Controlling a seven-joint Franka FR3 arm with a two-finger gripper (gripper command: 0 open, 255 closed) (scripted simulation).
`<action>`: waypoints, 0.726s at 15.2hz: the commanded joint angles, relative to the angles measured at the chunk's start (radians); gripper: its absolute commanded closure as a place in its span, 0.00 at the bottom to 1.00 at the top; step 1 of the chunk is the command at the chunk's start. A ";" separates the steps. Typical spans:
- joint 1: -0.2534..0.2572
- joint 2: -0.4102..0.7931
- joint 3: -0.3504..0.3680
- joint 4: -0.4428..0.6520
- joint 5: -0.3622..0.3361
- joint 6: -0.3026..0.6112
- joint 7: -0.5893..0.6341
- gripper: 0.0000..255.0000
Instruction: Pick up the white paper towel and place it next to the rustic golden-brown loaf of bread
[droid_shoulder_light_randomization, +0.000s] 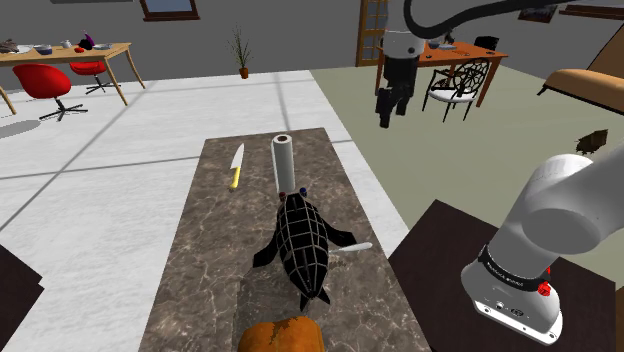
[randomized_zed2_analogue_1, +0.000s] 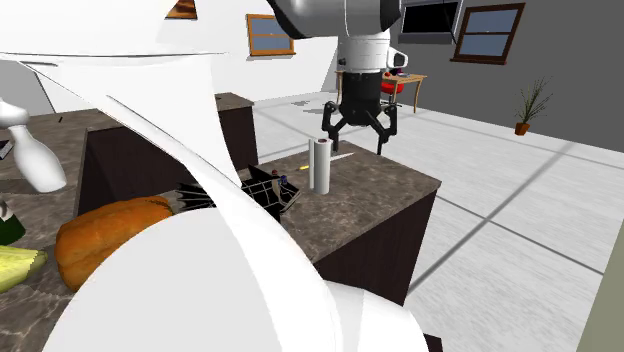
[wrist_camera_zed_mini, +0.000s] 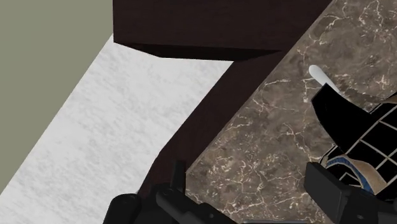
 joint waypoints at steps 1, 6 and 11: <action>0.014 0.076 0.003 0.039 0.008 0.040 -0.017 0.00; 0.044 0.260 0.012 0.159 0.026 0.114 -0.064 0.00; 0.069 0.442 0.026 0.305 0.043 0.158 -0.110 0.00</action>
